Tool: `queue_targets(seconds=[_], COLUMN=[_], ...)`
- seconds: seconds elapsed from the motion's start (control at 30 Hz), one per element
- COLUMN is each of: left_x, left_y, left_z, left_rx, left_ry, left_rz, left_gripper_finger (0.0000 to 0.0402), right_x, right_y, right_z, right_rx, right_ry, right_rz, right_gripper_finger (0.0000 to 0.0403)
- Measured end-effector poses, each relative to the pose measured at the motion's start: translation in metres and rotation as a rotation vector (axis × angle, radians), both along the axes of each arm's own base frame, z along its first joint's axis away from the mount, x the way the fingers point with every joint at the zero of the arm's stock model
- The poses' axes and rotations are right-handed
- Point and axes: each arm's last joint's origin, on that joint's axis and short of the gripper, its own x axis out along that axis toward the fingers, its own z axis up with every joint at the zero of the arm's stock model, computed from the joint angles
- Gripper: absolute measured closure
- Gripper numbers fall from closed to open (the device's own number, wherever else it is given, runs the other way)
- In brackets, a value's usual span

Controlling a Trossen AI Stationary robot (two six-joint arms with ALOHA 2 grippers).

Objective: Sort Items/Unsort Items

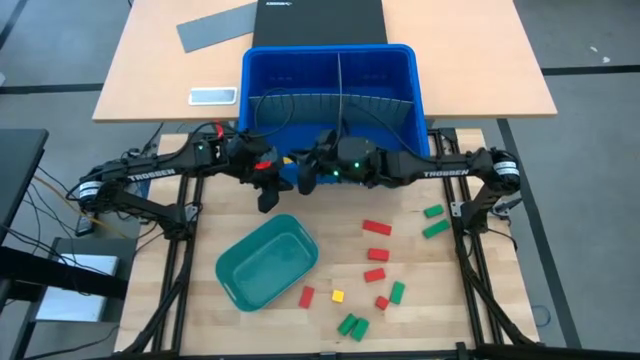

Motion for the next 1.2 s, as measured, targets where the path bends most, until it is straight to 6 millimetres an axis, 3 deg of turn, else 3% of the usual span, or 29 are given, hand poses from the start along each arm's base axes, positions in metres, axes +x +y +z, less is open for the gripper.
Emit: queue_targets(seconds=[0.23,0.87,1.2], left_x=[0.0,0.0,0.0], left_y=[-0.001,-0.001,-0.003], left_z=[0.001,0.0,0.0], left_rx=[-0.013,-0.006,-0.031], left_ry=[-0.012,-0.004,-0.014], left_rz=[-0.034,-0.05,-0.082], left_gripper_finger=[0.0401,0.0401,0.0401], right_x=[0.0,-0.002,-0.011], right_y=[0.017,0.043,0.09], right_z=[-0.001,-0.001,-0.018], right_rx=[0.002,0.034,0.152], right_ry=[0.007,-0.016,0.114], right_rz=[-0.024,-0.064,0.025], right_gripper_finger=[0.0399,0.0401,0.0402])
